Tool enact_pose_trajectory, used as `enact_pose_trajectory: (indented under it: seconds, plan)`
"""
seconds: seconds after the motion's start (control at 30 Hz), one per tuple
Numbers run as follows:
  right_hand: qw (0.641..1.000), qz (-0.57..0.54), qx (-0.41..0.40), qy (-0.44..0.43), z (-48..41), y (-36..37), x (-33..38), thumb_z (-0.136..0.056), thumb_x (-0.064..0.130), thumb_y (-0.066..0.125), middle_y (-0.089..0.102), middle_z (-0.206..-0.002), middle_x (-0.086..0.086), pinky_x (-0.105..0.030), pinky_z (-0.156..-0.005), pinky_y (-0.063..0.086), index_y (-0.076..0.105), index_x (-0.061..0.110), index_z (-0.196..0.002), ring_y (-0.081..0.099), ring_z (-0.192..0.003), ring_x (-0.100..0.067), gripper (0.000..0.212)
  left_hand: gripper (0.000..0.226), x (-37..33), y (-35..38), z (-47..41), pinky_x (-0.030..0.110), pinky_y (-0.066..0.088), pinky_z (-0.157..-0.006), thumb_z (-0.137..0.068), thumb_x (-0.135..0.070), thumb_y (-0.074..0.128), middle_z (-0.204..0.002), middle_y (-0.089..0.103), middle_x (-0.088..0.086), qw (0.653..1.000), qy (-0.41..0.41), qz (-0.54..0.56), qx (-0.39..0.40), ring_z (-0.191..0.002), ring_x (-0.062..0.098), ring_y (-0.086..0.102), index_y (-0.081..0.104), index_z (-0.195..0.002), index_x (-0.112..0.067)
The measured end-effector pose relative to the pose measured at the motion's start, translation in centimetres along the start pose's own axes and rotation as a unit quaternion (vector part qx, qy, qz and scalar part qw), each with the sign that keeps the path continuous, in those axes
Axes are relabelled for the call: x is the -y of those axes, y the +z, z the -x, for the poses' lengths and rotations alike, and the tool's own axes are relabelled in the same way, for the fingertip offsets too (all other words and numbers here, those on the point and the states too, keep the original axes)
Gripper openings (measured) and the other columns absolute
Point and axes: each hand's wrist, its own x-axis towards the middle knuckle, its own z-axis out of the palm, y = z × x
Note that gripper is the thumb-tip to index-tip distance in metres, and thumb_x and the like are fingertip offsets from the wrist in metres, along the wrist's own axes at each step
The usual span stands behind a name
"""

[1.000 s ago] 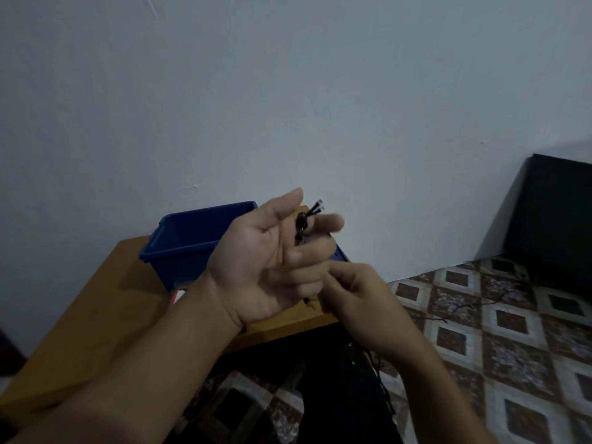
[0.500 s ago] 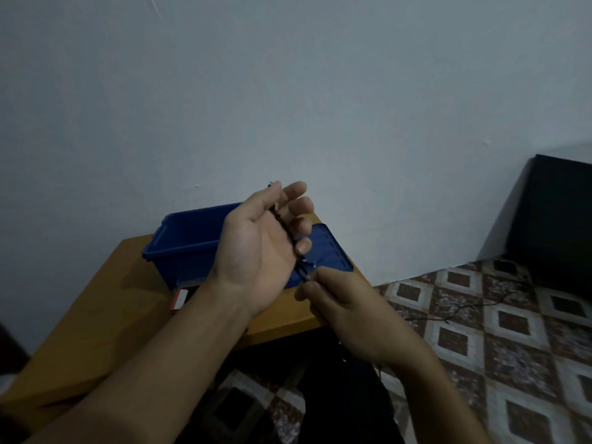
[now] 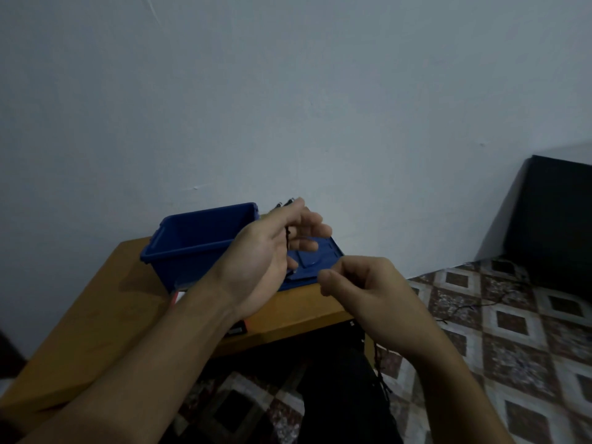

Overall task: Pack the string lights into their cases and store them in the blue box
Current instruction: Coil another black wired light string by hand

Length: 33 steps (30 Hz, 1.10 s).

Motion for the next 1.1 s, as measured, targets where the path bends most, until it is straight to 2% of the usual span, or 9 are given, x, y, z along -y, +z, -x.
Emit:
enact_pose_trajectory:
  seconds: [0.1,0.2,0.37,0.47,0.57,0.63,0.73,0.9,1.1]
  plan:
    - [1.000,-0.025,-0.004,0.000,0.0,0.2,-0.1,-0.098,0.030,0.063,0.046,-0.050,0.006,-0.024,-0.049,0.035,0.062,0.003,-0.073,0.041,-0.045,-0.006,0.037,0.036,-0.1,0.4,0.2,0.030,0.034,-0.067,-0.100,-0.040,0.042,-0.099,0.070,0.005,1.000,-0.019,-0.005,-0.017,-0.082,0.015,0.053,0.064,-0.102,-0.012]
    - [0.999,-0.036,-0.006,-0.005,0.1,0.4,0.0,-0.098,0.032,0.062,0.058,-0.056,-0.013,-0.034,-0.053,0.044,0.059,-0.002,-0.072,0.051,-0.049,-0.018,0.043,0.025,-0.4,0.9,0.0,0.029,0.034,-0.065,-0.101,-0.026,0.047,-0.093,0.070,0.005,0.997,-0.021,-0.027,-0.071,-0.081,0.018,0.050,0.066,-0.094,-0.012]
    - [0.997,-0.074,-0.022,0.001,0.1,0.3,0.3,-0.097,0.032,0.062,0.062,-0.065,-0.026,-0.030,-0.057,0.052,0.056,-0.009,-0.074,0.070,-0.059,-0.015,0.047,0.029,-0.5,1.0,-0.4,0.029,0.036,-0.062,-0.106,-0.018,0.040,-0.096,0.077,0.005,0.991,-0.011,-0.070,-0.116,-0.081,0.016,0.058,0.067,-0.098,-0.012]
    - [0.992,-0.126,-0.023,0.010,0.1,-0.1,0.1,-0.098,0.029,0.061,0.048,-0.051,-0.013,-0.033,-0.049,0.045,0.049,-0.003,-0.066,0.059,-0.046,-0.022,0.047,0.031,-0.4,0.6,-0.4,0.030,0.039,-0.067,-0.107,-0.020,0.038,-0.097,0.078,0.001,0.990,-0.017,-0.097,-0.104,-0.085,0.015,0.063,0.067,-0.100,-0.012]
    - [0.990,-0.140,-0.034,0.006,0.0,-0.2,0.0,-0.101,0.029,0.060,0.040,-0.051,0.002,-0.025,-0.045,0.031,0.060,0.008,-0.066,0.037,-0.042,-0.010,0.040,0.031,-0.2,0.1,-0.4,0.032,0.044,-0.071,-0.106,-0.019,0.038,-0.097,0.078,0.002,0.989,-0.035,-0.119,-0.083,-0.088,0.018,0.067,0.068,-0.103,-0.009]
    - [0.990,-0.133,-0.044,-0.006,-0.2,-0.2,-0.1,-0.097,0.036,0.061,0.038,-0.055,-0.001,-0.024,-0.047,0.027,0.067,0.012,-0.071,0.032,-0.047,-0.010,0.036,0.030,0.1,-0.1,-0.3,0.035,0.048,-0.075,-0.106,-0.019,0.040,-0.096,0.078,0.004,0.987,-0.053,-0.136,-0.070,-0.089,0.022,0.069,0.067,-0.104,-0.008]
    - [0.988,-0.145,-0.040,-0.016,-0.2,-0.3,-0.2,-0.099,0.033,0.061,0.041,-0.056,0.003,-0.024,-0.049,0.028,0.069,0.015,-0.076,0.034,-0.048,-0.007,0.030,0.028,0.2,-0.1,-0.2,0.040,0.050,-0.072,-0.105,-0.021,0.043,-0.089,0.075,0.009,0.984,-0.084,-0.151,-0.045,-0.079,0.027,0.070,0.067,-0.104,-0.006]
    - [0.988,-0.143,-0.038,-0.035,0.0,-0.8,0.0,-0.099,0.018,0.060,0.052,-0.054,0.012,-0.013,-0.050,0.034,0.070,0.005,-0.088,0.043,-0.048,0.000,0.020,0.028,-0.1,0.3,0.3,0.032,0.042,-0.055,-0.104,-0.026,0.045,-0.072,0.071,0.012,0.966,-0.137,-0.215,0.042,-0.055,0.021,0.057,0.063,-0.106,-0.005]
    - [0.982,-0.179,-0.031,-0.058,0.3,-1.0,0.6,-0.098,0.010,0.061,0.062,-0.061,0.008,-0.011,-0.053,0.041,0.069,0.000,-0.089,0.053,-0.052,0.001,0.015,0.081,0.0,0.1,0.4,0.027,0.028,-0.051,-0.095,-0.073,0.022,-0.054,0.040,-0.003,0.945,-0.185,-0.235,0.132,-0.048,0.012,0.025,0.067,-0.098,-0.006]
